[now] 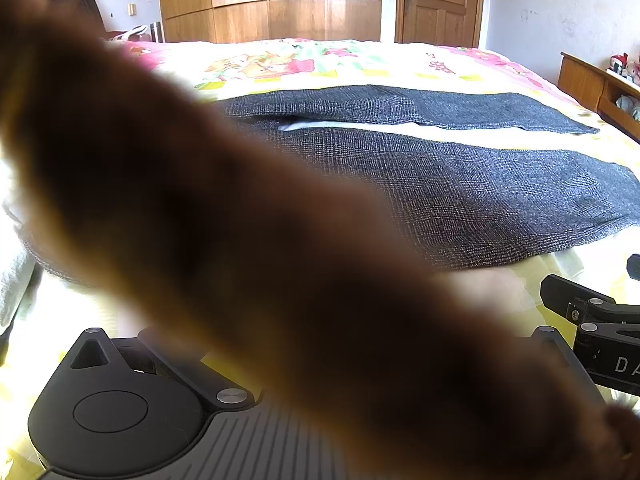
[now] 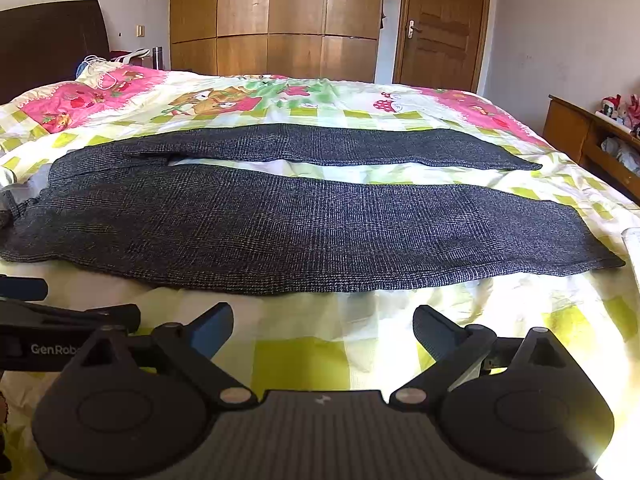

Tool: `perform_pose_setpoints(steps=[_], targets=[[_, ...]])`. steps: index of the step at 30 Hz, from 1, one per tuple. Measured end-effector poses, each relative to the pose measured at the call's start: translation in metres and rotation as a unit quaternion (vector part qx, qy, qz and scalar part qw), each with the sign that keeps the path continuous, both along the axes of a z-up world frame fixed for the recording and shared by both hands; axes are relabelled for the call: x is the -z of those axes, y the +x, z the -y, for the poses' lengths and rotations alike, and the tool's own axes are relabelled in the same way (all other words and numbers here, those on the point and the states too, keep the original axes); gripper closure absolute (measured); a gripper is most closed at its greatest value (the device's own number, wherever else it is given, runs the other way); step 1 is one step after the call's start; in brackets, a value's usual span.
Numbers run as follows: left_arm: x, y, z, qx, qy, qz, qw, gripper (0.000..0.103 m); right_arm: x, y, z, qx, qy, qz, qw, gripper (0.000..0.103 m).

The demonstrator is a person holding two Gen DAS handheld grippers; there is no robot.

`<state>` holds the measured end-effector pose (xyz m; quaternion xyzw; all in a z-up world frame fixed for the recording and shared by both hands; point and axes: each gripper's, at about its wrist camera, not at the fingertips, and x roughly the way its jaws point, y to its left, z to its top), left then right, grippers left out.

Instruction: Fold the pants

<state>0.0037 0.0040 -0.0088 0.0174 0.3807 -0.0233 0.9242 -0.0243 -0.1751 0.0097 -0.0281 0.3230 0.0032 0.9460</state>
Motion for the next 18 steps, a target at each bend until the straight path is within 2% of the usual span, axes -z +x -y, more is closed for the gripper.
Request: perform_pose_setpoints(steps=[18], targets=[[-0.0001, -0.0002, 0.0041, 0.002, -0.004, -0.001, 1.0, 0.0, -0.0001, 0.0007, 0.0018, -0.001, 0.015, -0.004, 1.0, 0.0]])
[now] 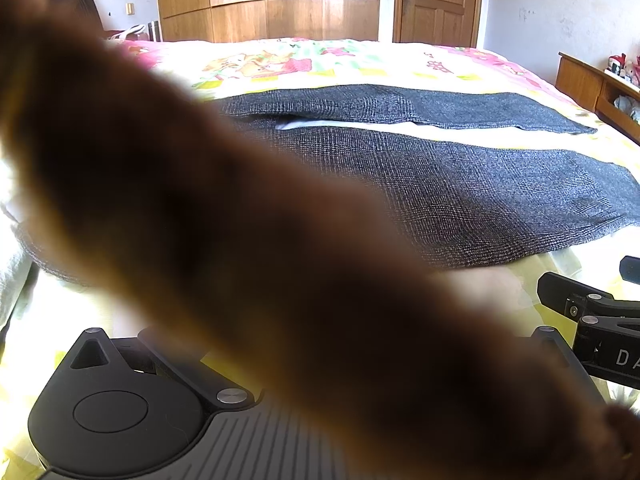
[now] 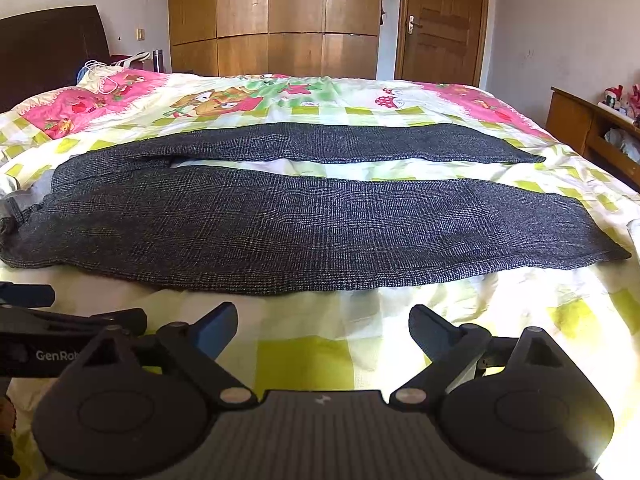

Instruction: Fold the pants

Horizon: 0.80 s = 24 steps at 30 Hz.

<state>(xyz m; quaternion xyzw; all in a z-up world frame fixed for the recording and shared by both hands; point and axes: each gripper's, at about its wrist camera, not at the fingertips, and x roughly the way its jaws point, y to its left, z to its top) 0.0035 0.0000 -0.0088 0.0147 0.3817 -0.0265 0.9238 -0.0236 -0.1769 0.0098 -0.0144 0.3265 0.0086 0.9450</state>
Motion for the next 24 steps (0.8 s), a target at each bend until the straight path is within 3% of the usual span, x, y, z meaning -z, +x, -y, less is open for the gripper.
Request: perform_pose_setpoints(steps=[24], targets=[[-0.0018, 0.0009, -0.0028, 0.005, -0.018, 0.002, 0.9998, 0.0, 0.0033, 0.0042, 0.0003, -0.002, 0.006, -0.011, 1.0, 0.008]])
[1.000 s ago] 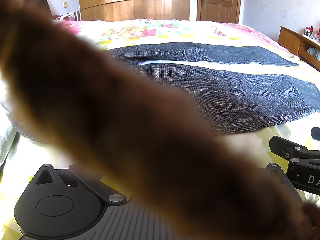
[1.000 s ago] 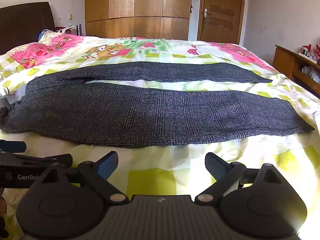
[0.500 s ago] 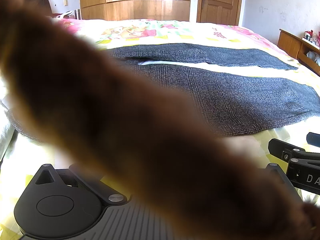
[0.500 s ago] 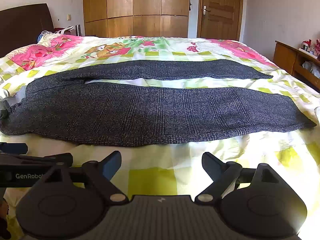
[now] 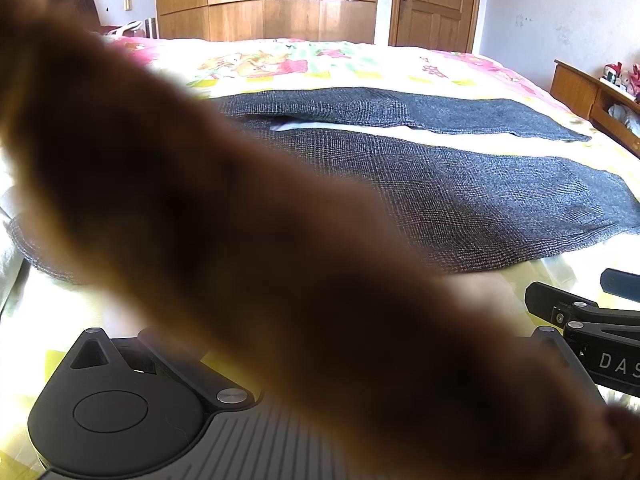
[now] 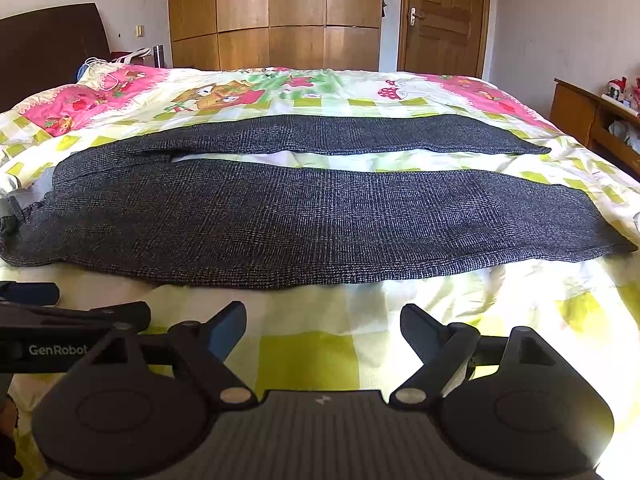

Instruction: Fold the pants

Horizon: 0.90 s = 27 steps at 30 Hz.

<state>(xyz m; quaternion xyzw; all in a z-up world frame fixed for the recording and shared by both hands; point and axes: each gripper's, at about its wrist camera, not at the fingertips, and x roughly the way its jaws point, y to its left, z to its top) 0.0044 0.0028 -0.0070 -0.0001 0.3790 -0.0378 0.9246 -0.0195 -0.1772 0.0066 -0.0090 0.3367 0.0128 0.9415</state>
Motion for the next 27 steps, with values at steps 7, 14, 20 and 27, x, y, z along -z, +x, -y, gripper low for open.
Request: perform_pose_setpoints(steps=[7, 14, 20, 27], targets=[[-0.002, -0.001, 0.001, 0.006, 0.0, 0.006, 1.0, 0.0, 0.0, 0.0, 0.003, 0.002, 0.006, -0.002, 1.0, 0.011], [-0.005, -0.001, 0.003, 0.014, 0.007, 0.019, 0.9997, 0.0, -0.002, 0.004, 0.008, 0.006, 0.024, -0.009, 1.0, 0.018], [-0.01, 0.005, 0.005, 0.032, -0.002, 0.033, 0.9989, 0.0, -0.012, 0.016, 0.032, 0.044, 0.075, -0.018, 0.996, 0.019], [-0.015, 0.019, 0.027, 0.076, 0.012, 0.047, 0.9959, 0.0, -0.012, 0.038, 0.07, 0.092, 0.106, -0.037, 0.989, 0.023]])
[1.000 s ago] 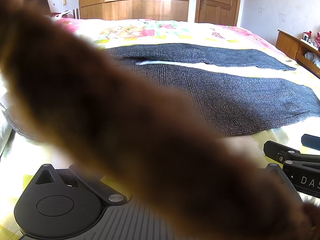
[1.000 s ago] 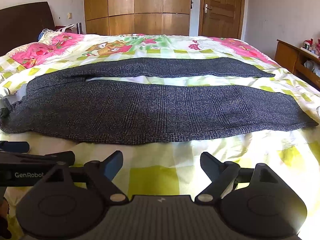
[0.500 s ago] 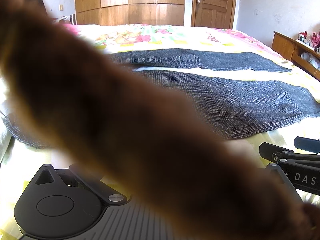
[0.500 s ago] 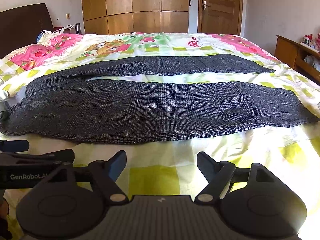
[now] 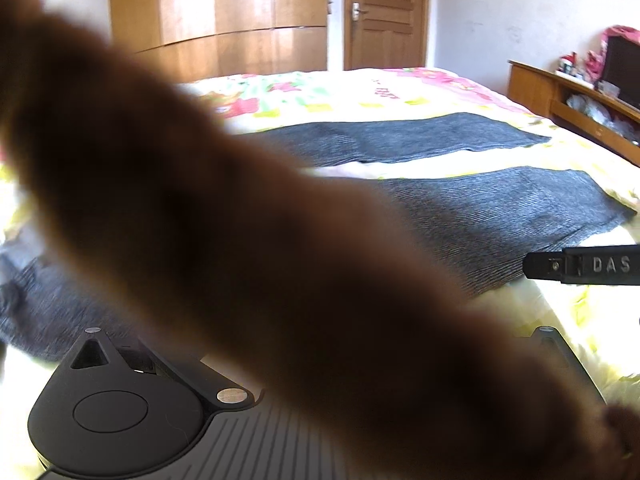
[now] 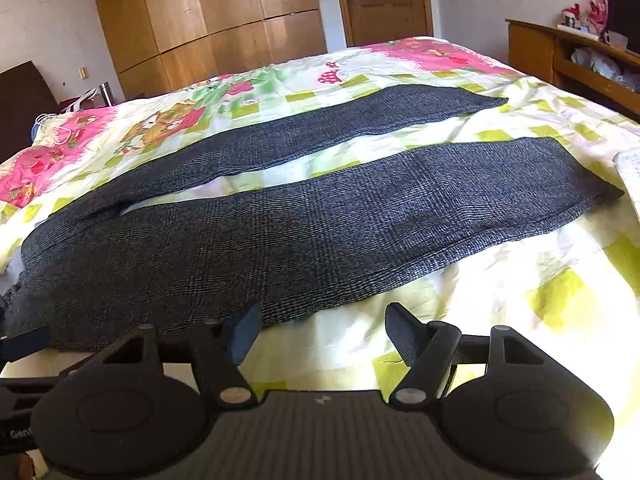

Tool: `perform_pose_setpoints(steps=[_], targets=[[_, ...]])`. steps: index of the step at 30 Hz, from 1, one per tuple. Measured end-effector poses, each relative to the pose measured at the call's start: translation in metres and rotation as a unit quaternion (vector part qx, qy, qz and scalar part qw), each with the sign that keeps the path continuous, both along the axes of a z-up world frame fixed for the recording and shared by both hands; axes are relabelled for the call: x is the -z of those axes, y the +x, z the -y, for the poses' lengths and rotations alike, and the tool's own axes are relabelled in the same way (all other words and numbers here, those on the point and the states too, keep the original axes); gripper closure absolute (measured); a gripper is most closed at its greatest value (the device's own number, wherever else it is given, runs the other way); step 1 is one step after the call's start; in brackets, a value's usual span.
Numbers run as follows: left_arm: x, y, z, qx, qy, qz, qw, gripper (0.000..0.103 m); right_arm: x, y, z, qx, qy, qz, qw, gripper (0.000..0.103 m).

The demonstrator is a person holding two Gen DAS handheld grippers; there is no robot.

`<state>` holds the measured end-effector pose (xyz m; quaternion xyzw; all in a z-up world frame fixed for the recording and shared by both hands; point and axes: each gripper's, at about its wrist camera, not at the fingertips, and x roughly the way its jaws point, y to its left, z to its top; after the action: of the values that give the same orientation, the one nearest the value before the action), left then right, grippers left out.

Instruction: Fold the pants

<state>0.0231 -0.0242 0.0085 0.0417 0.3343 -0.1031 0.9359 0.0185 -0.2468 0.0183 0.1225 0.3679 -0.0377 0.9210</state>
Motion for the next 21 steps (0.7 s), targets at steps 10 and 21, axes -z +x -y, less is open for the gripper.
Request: perform_pose_setpoints(steps=[10, 21], targets=[[0.002, 0.036, 0.044, 0.073, -0.008, 0.0, 0.9973, 0.0, 0.008, 0.031, 0.076, 0.089, 0.021, -0.029, 0.995, 0.036], [0.024, 0.058, 0.071, 0.105, -0.009, -0.049, 0.9932, 0.0, 0.011, 0.052, 0.123, 0.115, 0.069, -0.072, 0.988, 0.085]])
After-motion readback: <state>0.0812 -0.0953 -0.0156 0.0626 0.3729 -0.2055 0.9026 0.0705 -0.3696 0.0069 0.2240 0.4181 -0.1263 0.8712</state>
